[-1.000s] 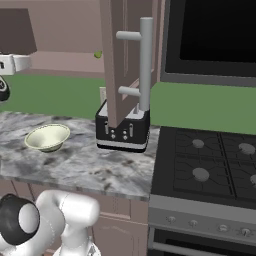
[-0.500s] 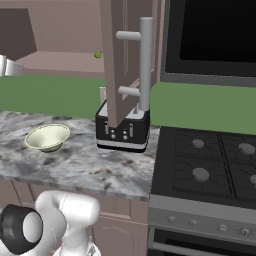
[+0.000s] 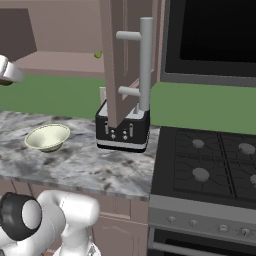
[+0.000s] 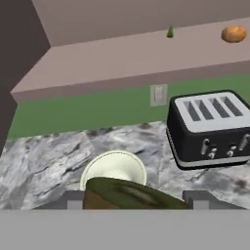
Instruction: Open the cabinet. Pick the kiwi and tangerine from the cabinet and place them into the bowl. Then close the cabinet.
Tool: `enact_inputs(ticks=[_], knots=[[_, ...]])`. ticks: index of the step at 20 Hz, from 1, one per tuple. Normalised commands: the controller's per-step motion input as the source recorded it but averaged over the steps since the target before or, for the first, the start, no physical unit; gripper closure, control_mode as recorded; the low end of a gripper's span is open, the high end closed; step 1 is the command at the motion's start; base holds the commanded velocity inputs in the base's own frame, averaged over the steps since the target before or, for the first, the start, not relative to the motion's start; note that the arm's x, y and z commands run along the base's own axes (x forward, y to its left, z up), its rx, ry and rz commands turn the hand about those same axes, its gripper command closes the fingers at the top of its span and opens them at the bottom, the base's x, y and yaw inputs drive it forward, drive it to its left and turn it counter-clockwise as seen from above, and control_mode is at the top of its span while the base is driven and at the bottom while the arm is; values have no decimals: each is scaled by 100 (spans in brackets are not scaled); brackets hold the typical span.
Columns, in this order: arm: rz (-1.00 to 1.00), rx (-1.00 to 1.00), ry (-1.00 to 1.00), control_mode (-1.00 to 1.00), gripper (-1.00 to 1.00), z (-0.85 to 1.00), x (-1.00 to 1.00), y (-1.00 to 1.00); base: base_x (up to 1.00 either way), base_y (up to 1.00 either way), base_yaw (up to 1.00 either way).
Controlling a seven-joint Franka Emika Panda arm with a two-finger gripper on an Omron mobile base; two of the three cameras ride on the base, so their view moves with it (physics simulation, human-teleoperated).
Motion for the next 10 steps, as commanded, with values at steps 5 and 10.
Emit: enact_inputs(ticks=[5, 10], knots=[[0, 0, 13, -100, 100, -96, 0, 3, 0, 0, 0], [0, 0, 7, -100, 100, -78, 1, 0, 0, 0, 0]])
